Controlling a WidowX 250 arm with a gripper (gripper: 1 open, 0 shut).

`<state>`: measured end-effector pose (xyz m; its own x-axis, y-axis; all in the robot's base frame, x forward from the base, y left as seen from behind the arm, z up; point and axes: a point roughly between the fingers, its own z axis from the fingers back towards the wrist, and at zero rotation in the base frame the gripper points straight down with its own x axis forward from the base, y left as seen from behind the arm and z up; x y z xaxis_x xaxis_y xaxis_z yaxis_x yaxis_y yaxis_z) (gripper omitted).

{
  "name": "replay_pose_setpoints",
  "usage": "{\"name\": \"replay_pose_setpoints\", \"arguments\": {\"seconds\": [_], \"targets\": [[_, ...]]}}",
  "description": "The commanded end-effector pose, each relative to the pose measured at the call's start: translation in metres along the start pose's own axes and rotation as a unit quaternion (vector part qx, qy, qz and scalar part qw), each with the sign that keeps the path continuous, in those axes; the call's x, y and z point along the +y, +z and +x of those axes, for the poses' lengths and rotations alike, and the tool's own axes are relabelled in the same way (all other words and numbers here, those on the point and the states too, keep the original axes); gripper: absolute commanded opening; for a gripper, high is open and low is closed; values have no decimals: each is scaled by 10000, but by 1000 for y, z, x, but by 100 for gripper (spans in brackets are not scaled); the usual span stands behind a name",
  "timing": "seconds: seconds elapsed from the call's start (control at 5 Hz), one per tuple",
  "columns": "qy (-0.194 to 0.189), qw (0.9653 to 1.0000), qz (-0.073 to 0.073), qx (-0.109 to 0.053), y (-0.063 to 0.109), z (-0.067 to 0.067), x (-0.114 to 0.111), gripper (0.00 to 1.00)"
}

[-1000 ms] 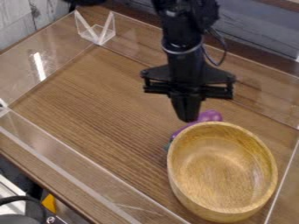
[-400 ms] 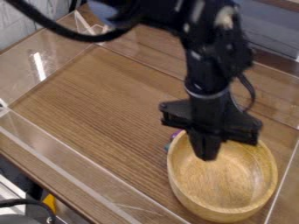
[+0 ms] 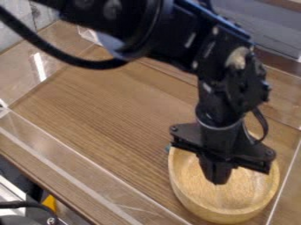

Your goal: Put the purple eggplant in the brown bowl

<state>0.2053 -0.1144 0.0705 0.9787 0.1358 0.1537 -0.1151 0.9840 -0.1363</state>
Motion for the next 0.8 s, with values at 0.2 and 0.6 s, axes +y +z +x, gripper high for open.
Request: {"name": "replay_pose_setpoints", "arguments": {"seconds": [0.2, 0.6], "targets": [[-103, 9999, -103, -56, -7, -4, -11, 0], [-109, 9999, -95, -23, -13, -6, -13, 100]]}}
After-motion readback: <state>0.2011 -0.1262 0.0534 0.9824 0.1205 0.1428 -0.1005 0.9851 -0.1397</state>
